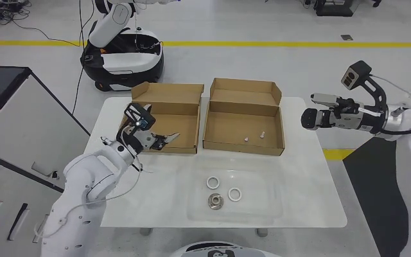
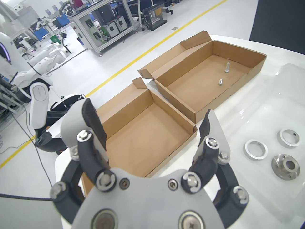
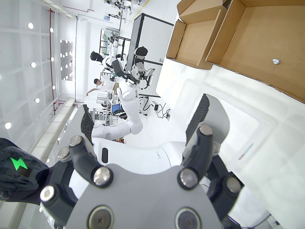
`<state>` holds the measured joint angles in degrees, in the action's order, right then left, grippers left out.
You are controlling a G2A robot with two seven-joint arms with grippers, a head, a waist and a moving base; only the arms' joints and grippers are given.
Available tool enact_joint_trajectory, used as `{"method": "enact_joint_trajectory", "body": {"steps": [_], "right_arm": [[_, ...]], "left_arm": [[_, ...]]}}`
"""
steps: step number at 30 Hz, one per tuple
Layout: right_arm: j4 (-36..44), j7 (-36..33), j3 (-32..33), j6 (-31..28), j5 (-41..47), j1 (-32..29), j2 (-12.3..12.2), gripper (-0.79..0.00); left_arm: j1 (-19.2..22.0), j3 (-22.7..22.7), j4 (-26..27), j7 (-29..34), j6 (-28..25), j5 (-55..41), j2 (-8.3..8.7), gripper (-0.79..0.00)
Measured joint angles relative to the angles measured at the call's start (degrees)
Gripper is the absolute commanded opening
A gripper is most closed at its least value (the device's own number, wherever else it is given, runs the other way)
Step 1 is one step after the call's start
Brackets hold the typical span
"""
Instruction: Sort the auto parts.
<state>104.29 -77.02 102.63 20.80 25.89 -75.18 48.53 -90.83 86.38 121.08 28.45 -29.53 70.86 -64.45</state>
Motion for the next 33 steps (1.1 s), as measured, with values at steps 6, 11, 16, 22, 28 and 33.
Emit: {"method": "enact_joint_trajectory", "body": {"steps": [6, 11, 16, 22, 28, 33], "right_arm": [[0.0, 0.0, 0.0, 0.0, 0.0, 0.0, 0.0, 0.0], [0.0, 0.0, 0.0, 0.0, 0.0, 0.0, 0.0, 0.0], [0.0, 0.0, 0.0, 0.0, 0.0, 0.0, 0.0, 0.0], [0.0, 0.0, 0.0, 0.0, 0.0, 0.0, 0.0, 0.0], [0.0, 0.0, 0.0, 0.0, 0.0, 0.0, 0.0, 0.0], [0.0, 0.0, 0.0, 0.0, 0.0, 0.0, 0.0, 0.0]], "left_arm": [[3.3, -2.4, 2.9, 6.6, -4.3, -2.2, 0.34, 0.0], [6.0, -5.1, 3.9, 13.4, -7.5, -4.4, 0.64, 0.0], [9.1, -8.7, 4.3, 21.0, -9.8, -7.6, 0.91, 0.0], [11.7, -11.0, 4.5, 26.5, -10.0, -11.3, 1.09, 0.0], [11.6, -11.0, 4.5, 26.4, -10.0, -11.2, 1.09, 0.0], [11.6, -11.0, 4.5, 26.4, -10.0, -11.2, 1.08, 0.0]]}}
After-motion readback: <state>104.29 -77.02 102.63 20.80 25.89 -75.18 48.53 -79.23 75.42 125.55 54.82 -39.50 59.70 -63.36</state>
